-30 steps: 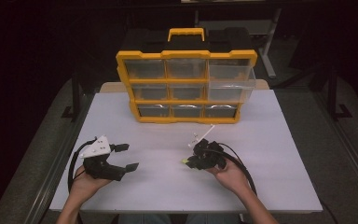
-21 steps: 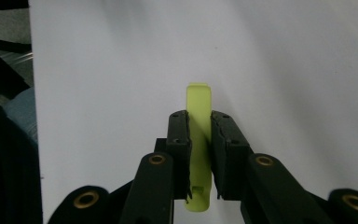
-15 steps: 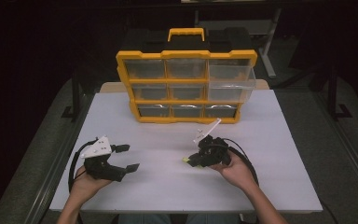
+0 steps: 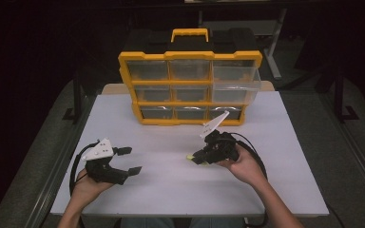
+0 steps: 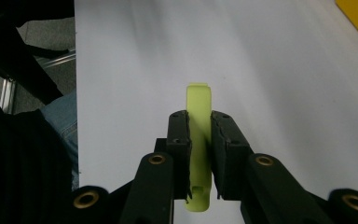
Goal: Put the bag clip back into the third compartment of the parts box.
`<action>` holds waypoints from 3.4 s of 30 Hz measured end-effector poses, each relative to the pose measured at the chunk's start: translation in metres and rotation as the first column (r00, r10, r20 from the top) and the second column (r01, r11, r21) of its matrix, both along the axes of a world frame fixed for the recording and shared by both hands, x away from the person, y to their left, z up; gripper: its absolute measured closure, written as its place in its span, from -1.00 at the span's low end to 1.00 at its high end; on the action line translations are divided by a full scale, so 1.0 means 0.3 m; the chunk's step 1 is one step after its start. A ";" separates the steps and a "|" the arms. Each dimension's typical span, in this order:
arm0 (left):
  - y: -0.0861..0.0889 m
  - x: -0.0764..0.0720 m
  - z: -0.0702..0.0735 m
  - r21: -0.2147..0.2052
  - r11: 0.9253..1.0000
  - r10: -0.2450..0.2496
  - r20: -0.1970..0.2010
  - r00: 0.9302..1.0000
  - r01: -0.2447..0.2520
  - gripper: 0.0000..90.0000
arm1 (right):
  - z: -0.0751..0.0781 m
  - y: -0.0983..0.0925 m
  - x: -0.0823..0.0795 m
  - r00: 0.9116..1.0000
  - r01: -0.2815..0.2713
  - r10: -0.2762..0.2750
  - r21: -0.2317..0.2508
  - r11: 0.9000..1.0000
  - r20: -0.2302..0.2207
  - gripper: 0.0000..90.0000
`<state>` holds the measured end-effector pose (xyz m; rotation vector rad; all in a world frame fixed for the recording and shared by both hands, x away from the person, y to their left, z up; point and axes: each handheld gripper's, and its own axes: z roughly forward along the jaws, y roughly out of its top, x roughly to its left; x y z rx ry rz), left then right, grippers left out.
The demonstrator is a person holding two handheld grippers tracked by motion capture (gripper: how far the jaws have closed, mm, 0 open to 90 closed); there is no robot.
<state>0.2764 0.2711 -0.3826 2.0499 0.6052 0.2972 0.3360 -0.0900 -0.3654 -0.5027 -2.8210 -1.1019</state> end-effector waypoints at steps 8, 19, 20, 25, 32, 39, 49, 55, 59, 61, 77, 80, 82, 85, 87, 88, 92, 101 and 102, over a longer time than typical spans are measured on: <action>0.002 0.000 0.001 -0.001 1.000 0.003 -0.002 1.000 -0.003 -0.53 | 0.058 -0.008 0.005 1.000 -0.017 0.017 0.024 1.000 0.022 0.71; 0.004 0.001 0.002 0.000 1.000 0.005 0.001 1.000 -0.005 -0.53 | 0.124 -0.015 0.007 0.999 -0.031 0.030 0.050 0.998 0.027 0.71; 0.004 0.000 0.001 -0.003 1.000 0.006 0.000 1.000 -0.006 -0.53 | 0.130 -0.017 0.009 0.999 -0.036 0.034 0.055 0.998 0.030 0.71; 0.000 -0.001 0.000 -0.018 1.000 0.013 -0.003 1.000 -0.013 -0.53 | 0.162 -0.020 0.016 0.998 -0.053 0.050 0.053 0.997 0.045 0.71; 0.003 0.001 0.000 -0.015 1.000 0.011 0.003 1.000 -0.011 -0.53 | 0.214 -0.025 0.018 0.998 -0.059 0.058 0.062 0.996 0.031 0.71; 0.004 0.000 0.002 -0.012 1.000 0.012 -0.001 1.000 -0.012 -0.53 | 0.262 -0.028 0.028 0.996 -0.079 0.076 0.074 0.994 0.047 0.72; 0.004 -0.002 0.002 -0.016 1.000 0.015 -0.006 1.000 -0.015 -0.53 | 0.340 -0.024 0.031 0.994 -0.091 0.086 0.073 0.993 0.068 0.71; 0.006 0.000 0.003 -0.013 1.000 0.012 -0.004 1.000 -0.012 -0.53 | 0.387 -0.025 0.030 0.993 -0.093 0.088 0.070 0.993 0.080 0.71; 0.005 -0.002 0.004 -0.018 1.000 0.014 -0.005 1.000 -0.014 -0.53 | 0.408 -0.028 0.029 0.994 -0.089 0.084 0.068 0.994 0.076 0.71; 0.004 -0.001 0.003 -0.018 1.000 0.014 -0.005 1.000 -0.014 -0.53 | 0.417 -0.031 0.032 0.993 -0.091 0.086 0.070 0.993 0.081 0.72; 0.006 -0.001 0.004 -0.010 1.000 0.013 -0.007 1.000 -0.013 -0.53 | 0.515 -0.040 0.055 0.989 -0.101 0.092 0.075 0.992 0.117 0.71; 0.008 0.003 0.002 -0.005 1.000 0.009 -0.006 1.000 -0.009 -0.53 | 0.532 -0.041 0.062 0.987 -0.103 0.093 0.073 0.992 0.129 0.71; 0.007 0.003 -0.001 -0.010 1.000 0.010 -0.009 1.000 -0.010 -0.53 | 0.544 -0.043 0.066 0.986 -0.105 0.094 0.076 0.992 0.135 0.72; 0.007 0.002 0.001 -0.009 1.000 0.010 -0.007 1.000 -0.010 -0.53 | 0.561 -0.048 0.073 0.987 -0.103 0.091 0.086 0.991 0.136 0.72; 0.009 0.002 0.004 -0.003 1.000 0.008 -0.005 1.000 -0.008 -0.53 | 0.571 -0.051 0.078 0.986 -0.101 0.088 0.089 0.991 0.139 0.72; 0.010 0.001 0.005 0.001 1.000 0.009 -0.009 1.000 -0.009 -0.53 | 0.576 -0.053 0.081 0.986 -0.101 0.088 0.088 0.991 0.141 0.72; 0.011 0.002 0.005 -0.001 1.000 0.010 -0.009 1.000 -0.010 -0.53 | 0.599 -0.059 0.090 0.986 -0.093 0.080 0.088 0.992 0.144 0.72; 0.008 -0.001 0.004 -0.012 1.000 0.015 -0.019 1.000 -0.016 -0.53 | 0.657 -0.080 0.111 0.987 -0.072 0.058 0.085 0.994 0.150 0.72; 0.009 -0.001 0.004 -0.012 1.000 0.016 -0.019 1.000 -0.017 -0.53 | 0.664 -0.084 0.114 0.987 -0.069 0.055 0.088 0.994 0.150 0.72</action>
